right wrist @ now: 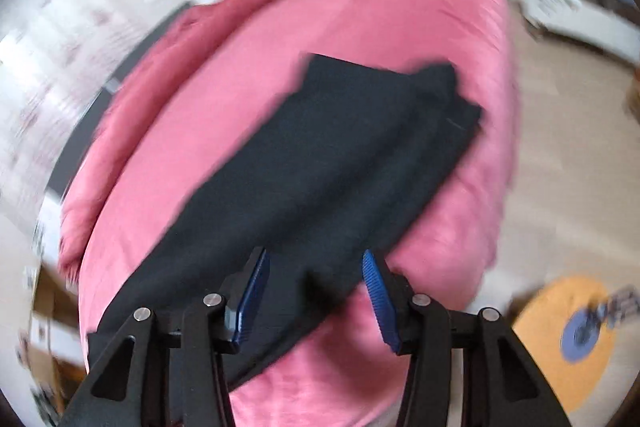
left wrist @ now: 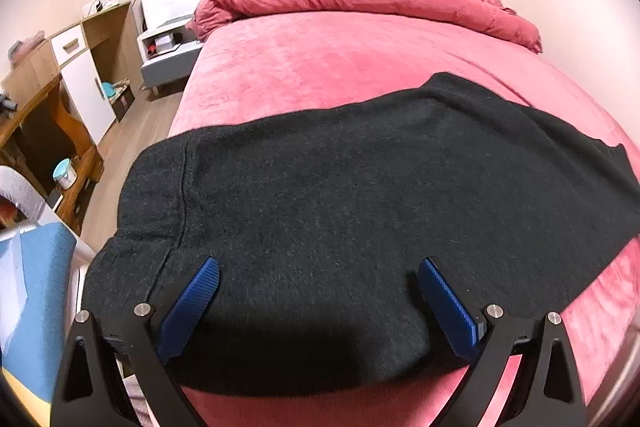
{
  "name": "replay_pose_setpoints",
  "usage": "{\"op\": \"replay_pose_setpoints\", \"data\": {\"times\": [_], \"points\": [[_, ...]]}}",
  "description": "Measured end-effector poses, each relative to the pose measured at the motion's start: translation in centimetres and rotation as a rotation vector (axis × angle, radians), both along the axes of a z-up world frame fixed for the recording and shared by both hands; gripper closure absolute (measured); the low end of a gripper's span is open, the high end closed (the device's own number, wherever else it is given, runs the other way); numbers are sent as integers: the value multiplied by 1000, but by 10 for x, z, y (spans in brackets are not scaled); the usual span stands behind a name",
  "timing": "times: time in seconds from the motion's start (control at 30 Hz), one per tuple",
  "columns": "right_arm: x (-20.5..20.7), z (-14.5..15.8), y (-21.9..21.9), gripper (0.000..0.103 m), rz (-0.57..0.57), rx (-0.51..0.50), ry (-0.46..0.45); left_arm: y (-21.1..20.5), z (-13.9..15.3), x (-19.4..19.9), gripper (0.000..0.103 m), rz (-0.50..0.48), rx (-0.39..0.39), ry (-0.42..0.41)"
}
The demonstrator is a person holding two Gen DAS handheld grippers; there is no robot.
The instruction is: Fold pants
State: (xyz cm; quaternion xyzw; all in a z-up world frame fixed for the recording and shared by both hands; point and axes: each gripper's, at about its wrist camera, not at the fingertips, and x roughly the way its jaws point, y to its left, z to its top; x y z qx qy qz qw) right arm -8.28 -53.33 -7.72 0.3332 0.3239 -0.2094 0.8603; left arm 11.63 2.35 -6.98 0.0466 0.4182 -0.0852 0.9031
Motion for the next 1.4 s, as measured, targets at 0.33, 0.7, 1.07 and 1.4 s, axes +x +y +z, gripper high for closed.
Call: {"op": "replay_pose_setpoints", "data": {"times": [0.33,0.7,1.07,1.4], "points": [[200,8,93,52,411,5,200,-5,-12,8,2,13,53,5],[257,-37,112,83,283,-53,381,-2,-11,12,2,12,29,5],[263,-11,81,103,182,-88,244,-2,-13,12,1,10,32,7],[233,-39,138,82,363,-74,175,-6,-16,14,0,23,44,7]]}}
